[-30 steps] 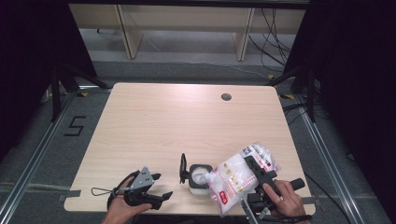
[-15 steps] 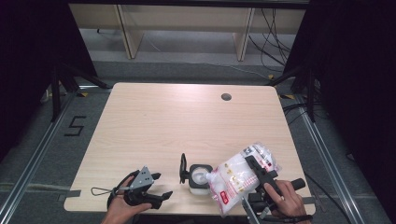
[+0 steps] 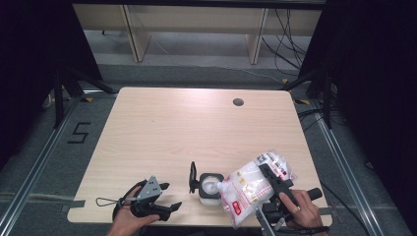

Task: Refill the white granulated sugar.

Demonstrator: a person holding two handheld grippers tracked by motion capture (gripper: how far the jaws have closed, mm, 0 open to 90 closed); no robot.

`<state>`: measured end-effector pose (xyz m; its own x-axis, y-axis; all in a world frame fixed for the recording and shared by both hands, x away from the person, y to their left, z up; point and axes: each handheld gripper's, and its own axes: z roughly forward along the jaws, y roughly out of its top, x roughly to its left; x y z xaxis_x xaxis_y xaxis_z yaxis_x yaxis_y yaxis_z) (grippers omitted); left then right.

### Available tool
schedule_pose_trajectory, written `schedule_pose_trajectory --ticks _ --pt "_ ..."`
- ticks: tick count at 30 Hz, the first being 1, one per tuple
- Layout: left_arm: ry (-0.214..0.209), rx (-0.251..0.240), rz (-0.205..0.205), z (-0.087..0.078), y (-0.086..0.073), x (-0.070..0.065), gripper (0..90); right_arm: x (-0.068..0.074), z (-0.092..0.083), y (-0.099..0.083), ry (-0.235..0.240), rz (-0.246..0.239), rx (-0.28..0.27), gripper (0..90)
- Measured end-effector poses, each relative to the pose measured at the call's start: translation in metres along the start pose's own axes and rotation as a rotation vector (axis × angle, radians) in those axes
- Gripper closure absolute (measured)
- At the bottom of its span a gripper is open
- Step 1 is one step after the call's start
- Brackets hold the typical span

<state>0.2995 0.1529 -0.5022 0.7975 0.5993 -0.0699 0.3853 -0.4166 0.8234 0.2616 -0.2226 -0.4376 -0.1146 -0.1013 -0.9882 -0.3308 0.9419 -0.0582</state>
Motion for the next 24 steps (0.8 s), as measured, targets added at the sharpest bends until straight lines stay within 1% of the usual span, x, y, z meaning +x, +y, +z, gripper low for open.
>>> schedule_pose_trajectory --ticks 1,2,3,4,5,6,7,8,9,10,11,12,13,14,15,16,17,18,19,20,21,22,23,24 --pt "0.001 0.006 0.021 -0.0004 0.0009 0.0013 22.0 0.0003 0.0000 -0.0002 0.002 0.004 0.000 54.7" --pt "0.002 0.005 0.022 -0.0004 0.0004 0.0010 22.0 0.0004 0.0001 -0.0002 0.002 0.004 -0.001 54.7" --pt "-0.005 0.008 -0.011 -0.0003 -0.0003 -0.0011 22.0 0.0005 0.0001 -0.0004 0.003 0.006 -0.001 54.7" --pt "-0.005 0.009 -0.009 -0.0005 -0.0005 -0.0011 22.0 0.0002 0.0003 -0.0006 0.003 0.008 -0.005 54.8" --pt "0.001 0.003 -0.007 -0.0002 -0.0002 -0.0006 22.0 0.0014 0.0001 -0.0011 0.008 0.032 -0.004 54.8" --pt "0.000 0.009 0.016 -0.0007 0.0009 0.0011 22.0 -0.0006 0.0001 -0.0011 -0.001 0.008 -0.014 54.8" --pt "0.000 0.007 0.022 -0.0005 0.0010 0.0014 22.0 -0.0001 0.0004 -0.0016 0.005 0.011 -0.017 54.8" --pt "0.001 0.007 0.020 -0.0006 0.0004 0.0008 22.0 -0.0002 0.0006 -0.0019 0.002 0.013 -0.018 54.8" --pt "-0.005 0.010 -0.011 -0.0007 -0.0006 -0.0011 22.0 0.0020 0.0009 -0.0024 0.016 0.040 -0.010 54.9" --pt "0.000 0.012 -0.004 -0.0009 -0.0005 -0.0005 22.0 0.0010 0.0018 -0.0028 0.004 0.024 -0.023 54.9" --pt "0.003 0.011 -0.005 -0.0012 0.0002 -0.0002 22.0 0.0007 0.0007 -0.0029 0.011 0.021 -0.013 54.9" --pt "0.003 0.009 -0.001 -0.0011 0.0002 0.0006 22.0 0.0018 0.0015 -0.0035 0.013 0.024 -0.019 54.9" --pt "0.014 0.018 0.003 -0.0016 0.0003 0.0004 22.0 0.0057 0.0014 -0.0041 0.021 0.070 -0.008 54.9" --pt "0.006 0.012 -0.001 -0.0010 -0.0005 0.0001 22.0 0.0058 0.0016 -0.0043 0.022 0.073 -0.007 55.0" --pt "-0.002 0.005 -0.005 -0.0006 -0.0005 -0.0006 22.0 0.0050 0.0016 -0.0043 0.017 0.066 -0.007 55.0" --pt "-0.002 0.008 0.009 -0.0005 0.0002 0.0004 22.0 0.0034 0.0021 -0.0042 0.017 0.045 -0.013 55.0" --pt "-0.003 0.003 0.021 -0.0001 0.0003 0.0013 22.0 0.0045 0.0015 -0.0043 0.024 0.065 -0.004 55.0" --pt "0.002 0.003 0.024 -0.0002 0.0004 0.0011 22.0 0.0006 0.0024 -0.0044 0.013 0.019 -0.026 55.0" --pt "0.000 0.005 0.006 -0.0004 0.0001 -0.0001 22.0 0.0000 0.0026 -0.0046 0.013 0.015 -0.027 55.0" --pt "0.007 0.015 0.001 -0.0008 -0.0004 -0.0001 22.0 0.0008 0.0028 -0.0051 0.013 0.028 -0.027 55.0" --pt "0.002 0.006 -0.005 -0.0005 -0.0003 -0.0007 22.0 0.0043 0.0013 -0.0057 0.017 0.079 -0.005 55.0" --pt "-0.001 0.002 0.017 -0.0005 0.0004 0.0010 22.0 0.0047 0.0014 -0.0060 0.018 0.081 -0.005 55.0" --pt "0.000 0.008 0.022 -0.0008 0.0008 0.0015 22.0 0.0048 0.0013 -0.0065 0.021 0.082 -0.003 55.1" --pt "-0.002 0.000 0.020 -0.0002 0.0004 0.0010 22.0 0.0056 0.0012 -0.0069 0.025 0.100 0.000 55.1"
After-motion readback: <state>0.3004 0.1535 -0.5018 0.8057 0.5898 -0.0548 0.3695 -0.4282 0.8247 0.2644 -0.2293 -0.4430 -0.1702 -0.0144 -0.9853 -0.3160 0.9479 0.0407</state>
